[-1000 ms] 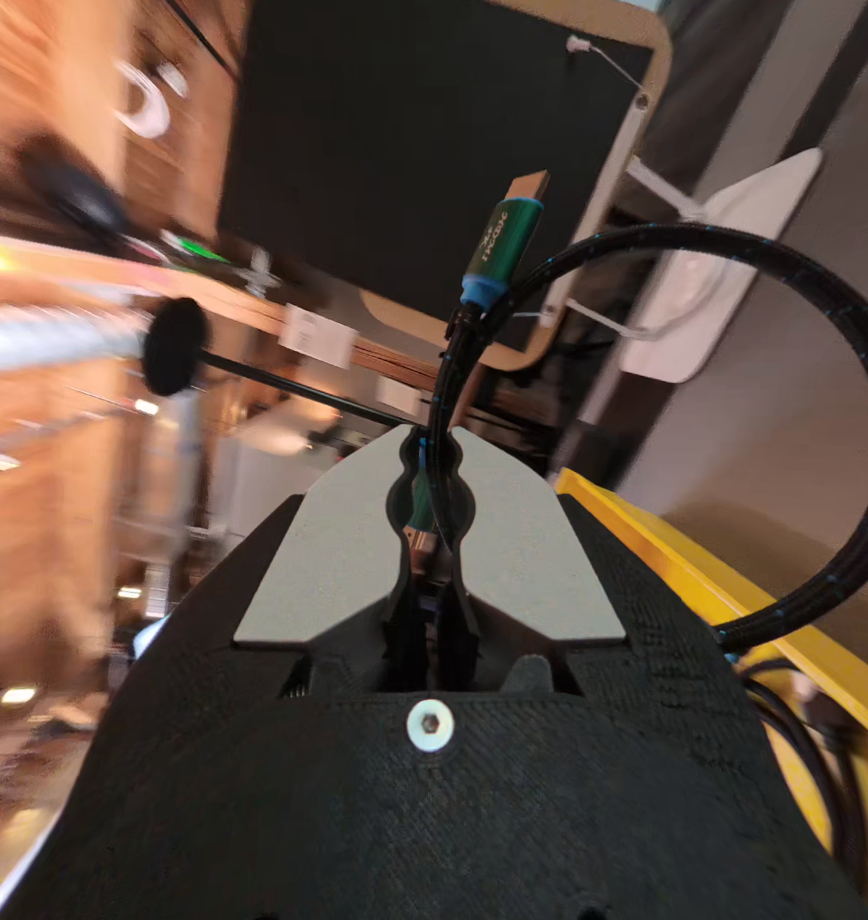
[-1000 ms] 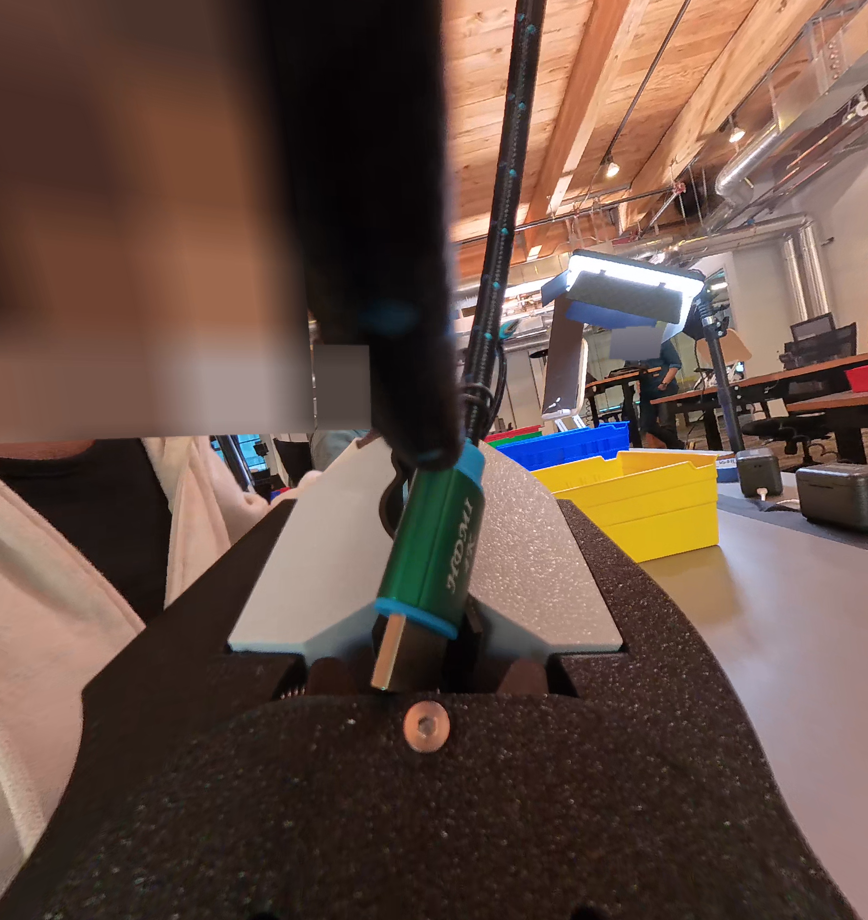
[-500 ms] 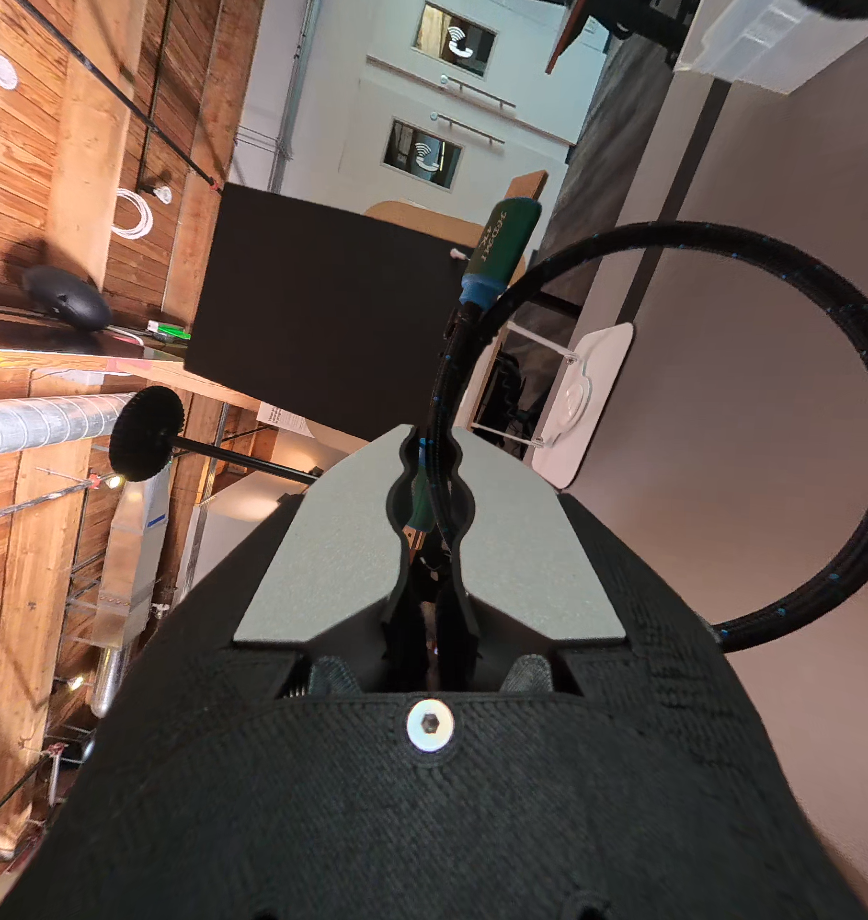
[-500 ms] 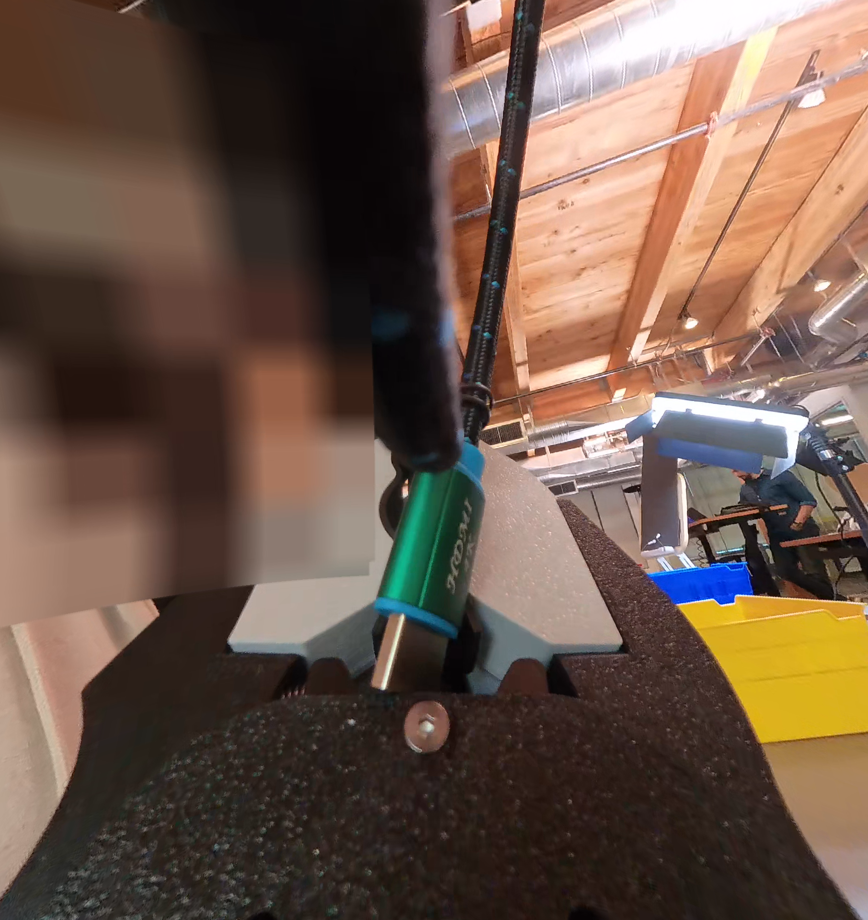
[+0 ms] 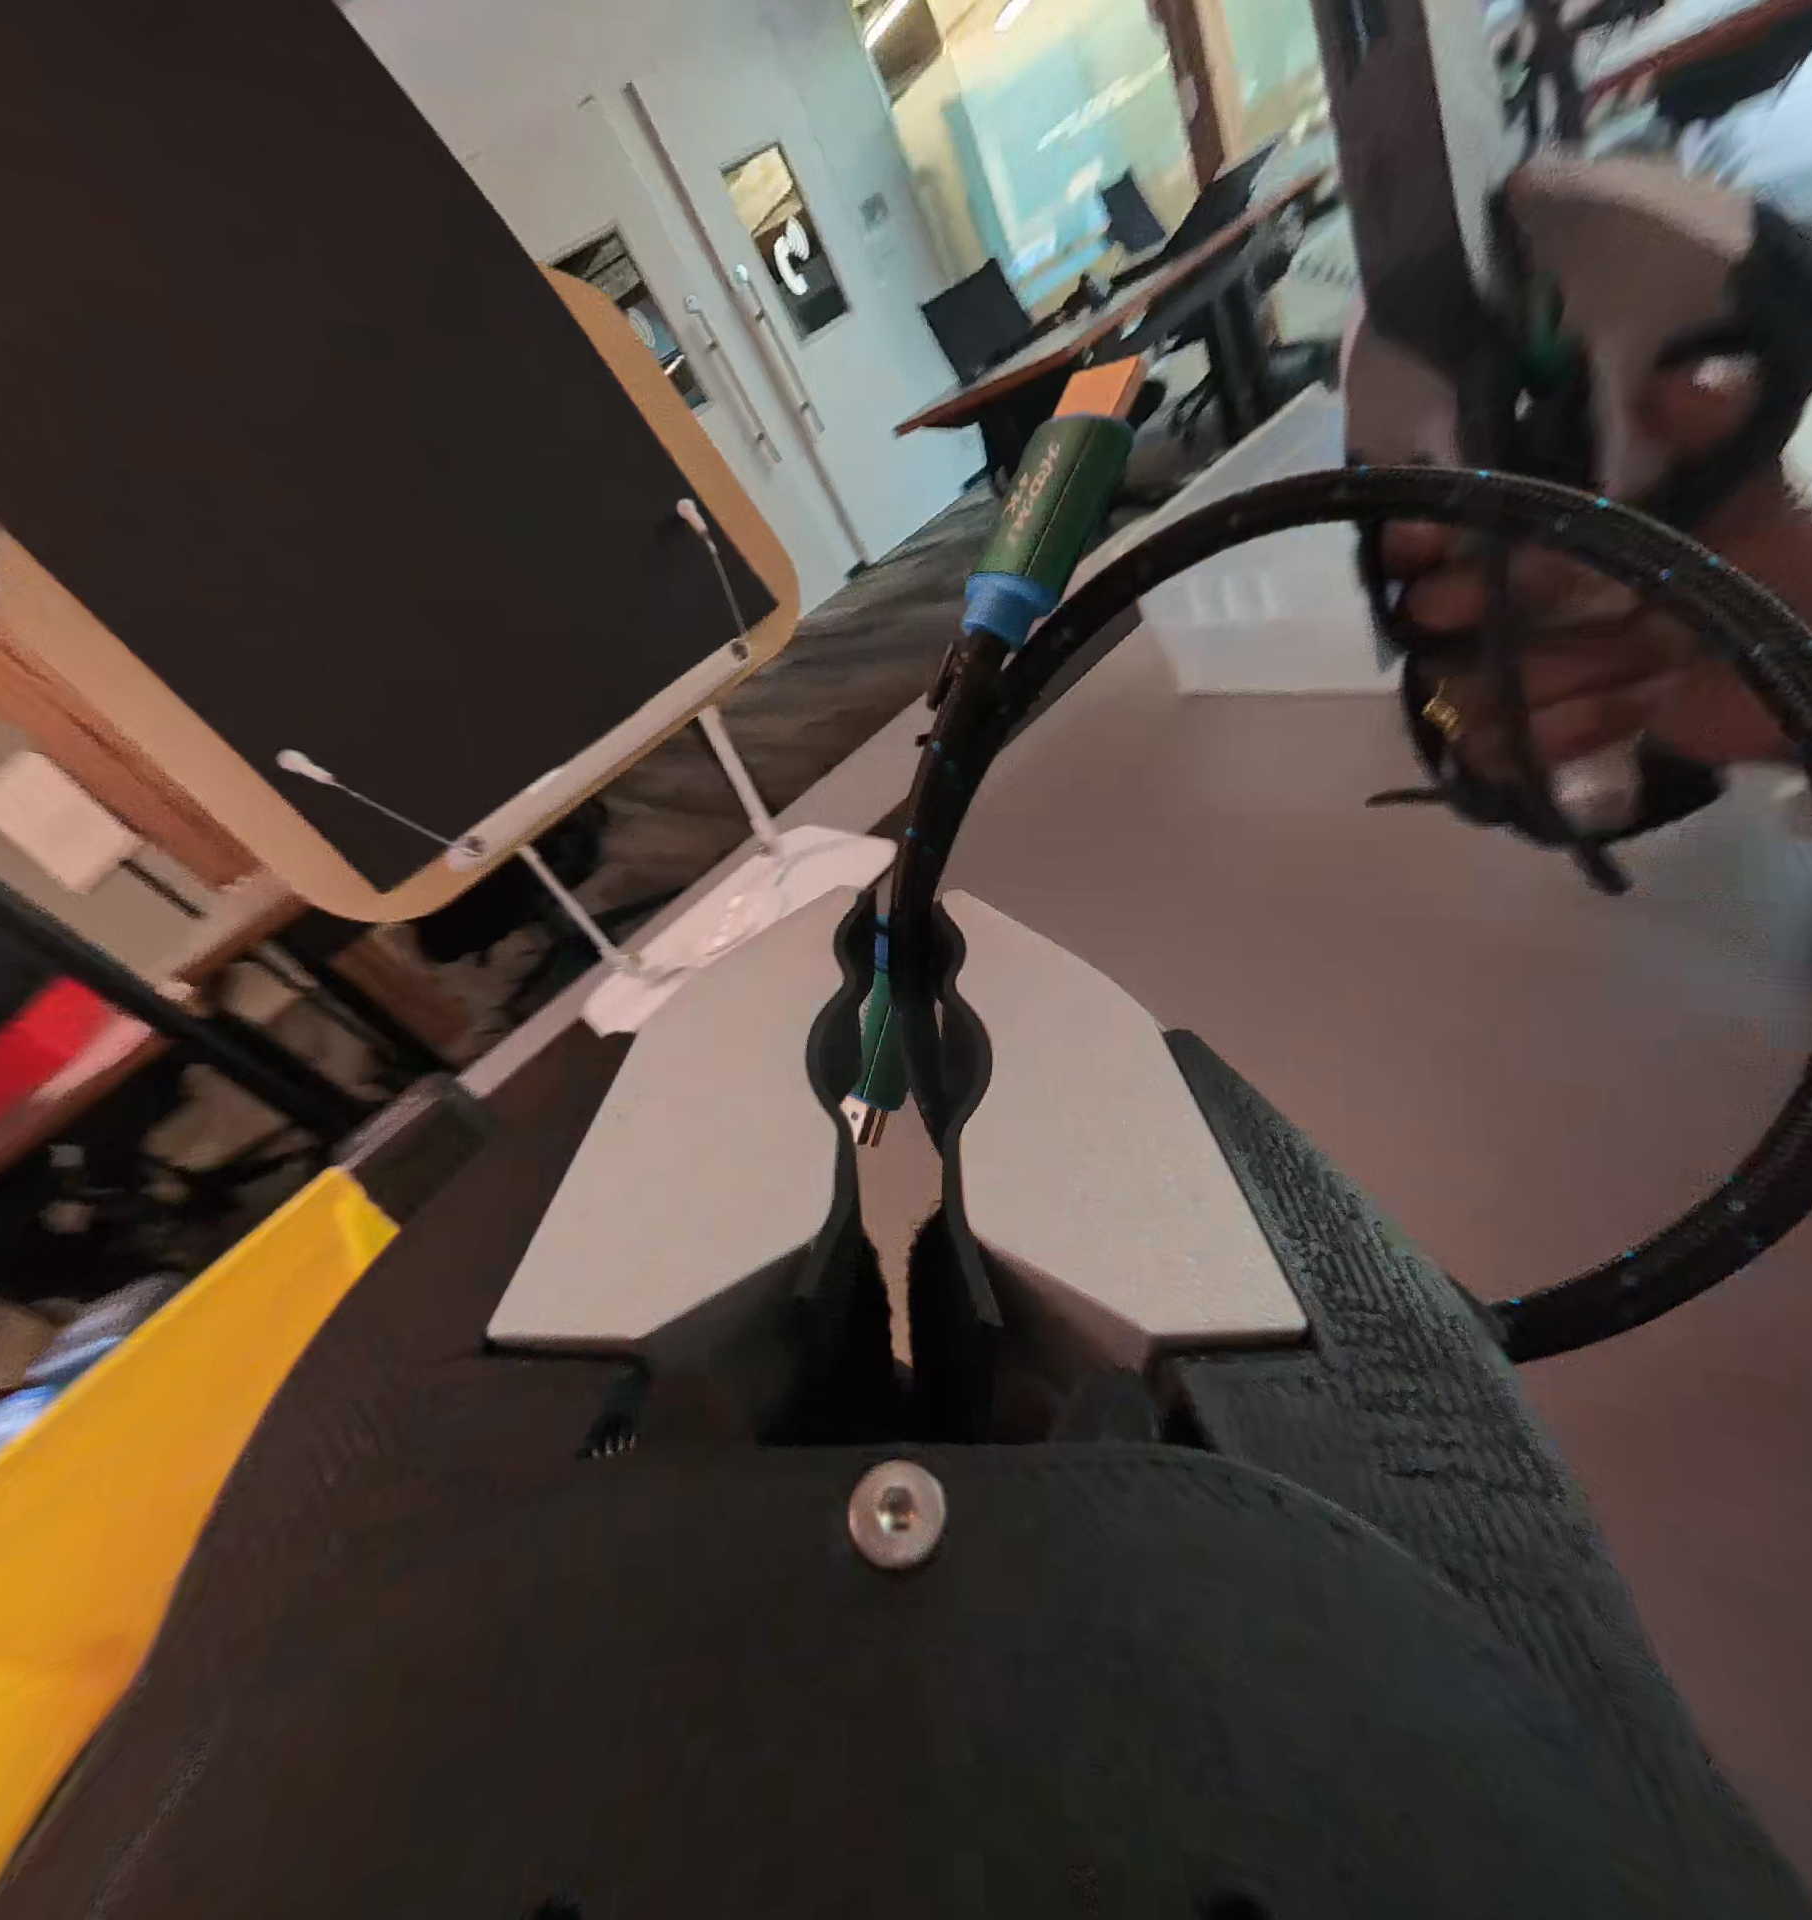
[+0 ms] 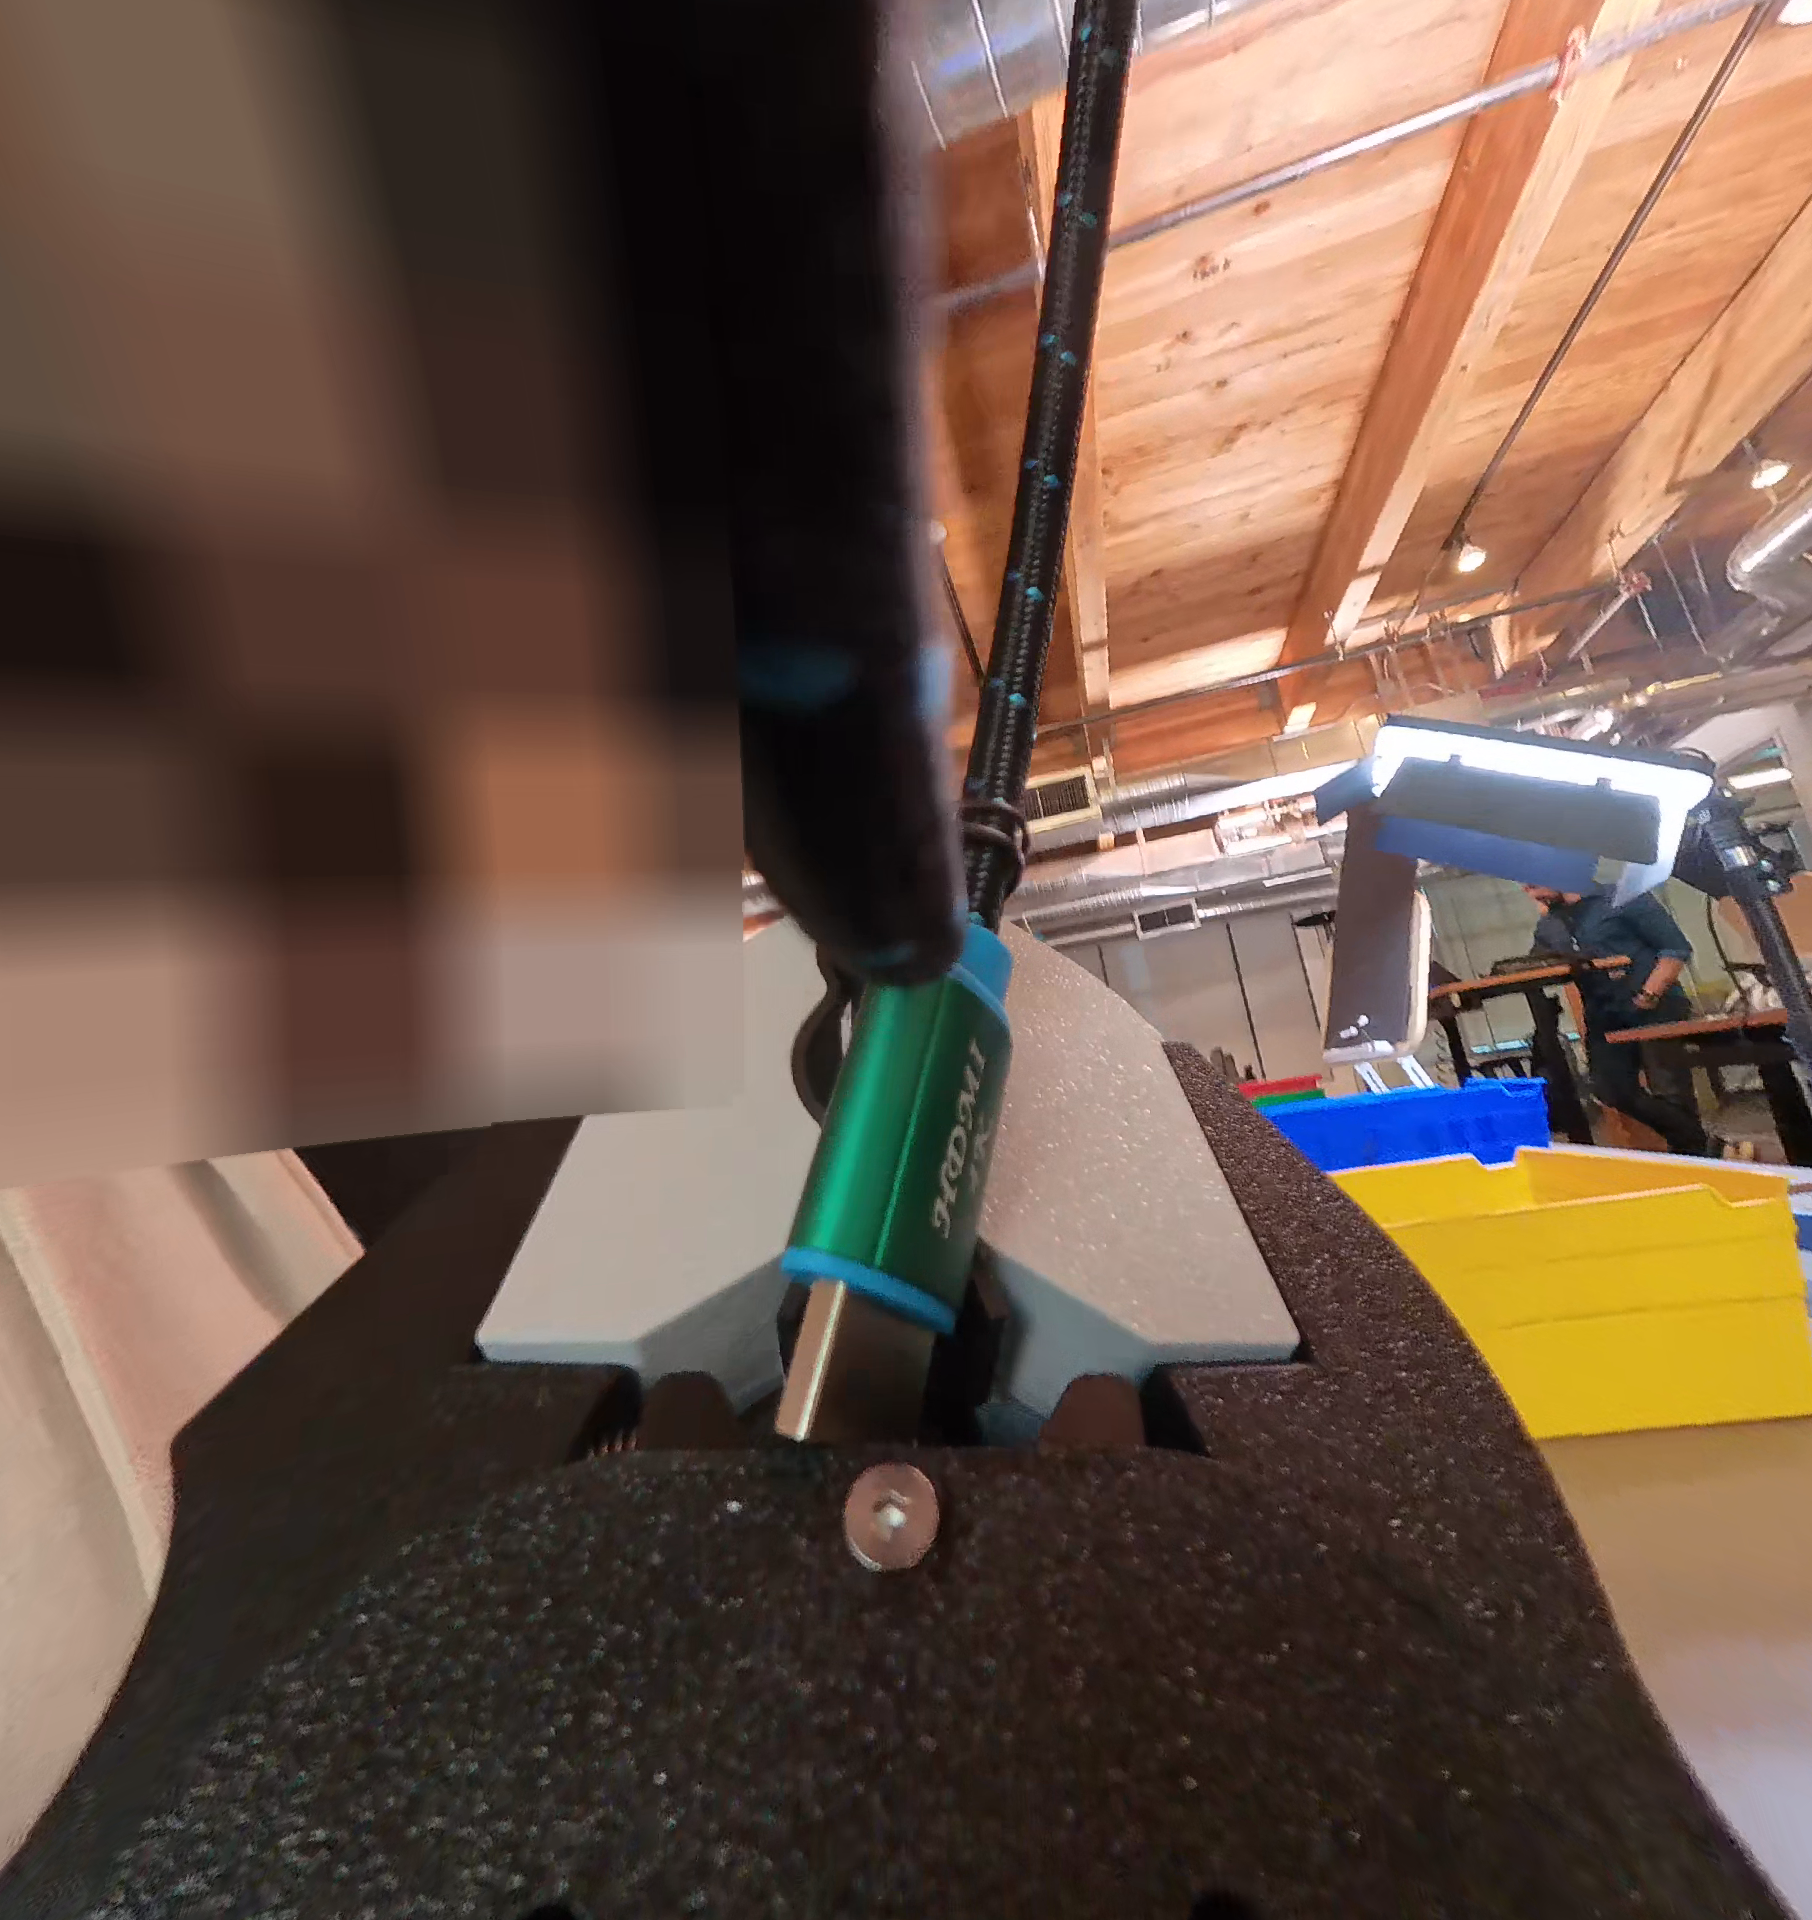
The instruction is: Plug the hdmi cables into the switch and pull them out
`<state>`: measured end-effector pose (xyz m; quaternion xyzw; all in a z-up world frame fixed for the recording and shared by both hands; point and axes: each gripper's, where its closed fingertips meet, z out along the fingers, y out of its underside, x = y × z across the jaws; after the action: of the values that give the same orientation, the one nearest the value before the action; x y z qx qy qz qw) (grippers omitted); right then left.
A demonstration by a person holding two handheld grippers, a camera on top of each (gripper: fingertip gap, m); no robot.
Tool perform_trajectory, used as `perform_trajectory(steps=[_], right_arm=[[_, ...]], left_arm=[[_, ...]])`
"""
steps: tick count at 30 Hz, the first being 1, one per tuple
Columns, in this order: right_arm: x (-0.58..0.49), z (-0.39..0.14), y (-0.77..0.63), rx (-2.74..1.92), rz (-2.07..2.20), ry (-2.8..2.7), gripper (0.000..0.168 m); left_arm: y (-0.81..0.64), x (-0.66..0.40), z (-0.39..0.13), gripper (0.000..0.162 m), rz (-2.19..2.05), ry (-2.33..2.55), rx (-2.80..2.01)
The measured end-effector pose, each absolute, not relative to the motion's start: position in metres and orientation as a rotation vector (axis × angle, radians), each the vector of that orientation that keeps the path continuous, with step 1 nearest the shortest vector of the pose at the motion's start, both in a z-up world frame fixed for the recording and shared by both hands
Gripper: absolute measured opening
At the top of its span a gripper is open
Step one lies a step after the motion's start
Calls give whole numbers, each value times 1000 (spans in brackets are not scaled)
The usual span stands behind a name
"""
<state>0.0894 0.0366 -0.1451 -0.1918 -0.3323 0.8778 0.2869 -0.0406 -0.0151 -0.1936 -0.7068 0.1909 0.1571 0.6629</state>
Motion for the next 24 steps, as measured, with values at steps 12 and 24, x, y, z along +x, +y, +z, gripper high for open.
perform_trajectory(steps=[12,24], right_arm=[[83,-150,29,-552,2246,-979,14],[89,-145,32,-508,2280,-940,15]], left_arm=[[-22,-27,-188,10,-265,271,-1560],[-23,-30,-182,10,-89,336,-1558]])
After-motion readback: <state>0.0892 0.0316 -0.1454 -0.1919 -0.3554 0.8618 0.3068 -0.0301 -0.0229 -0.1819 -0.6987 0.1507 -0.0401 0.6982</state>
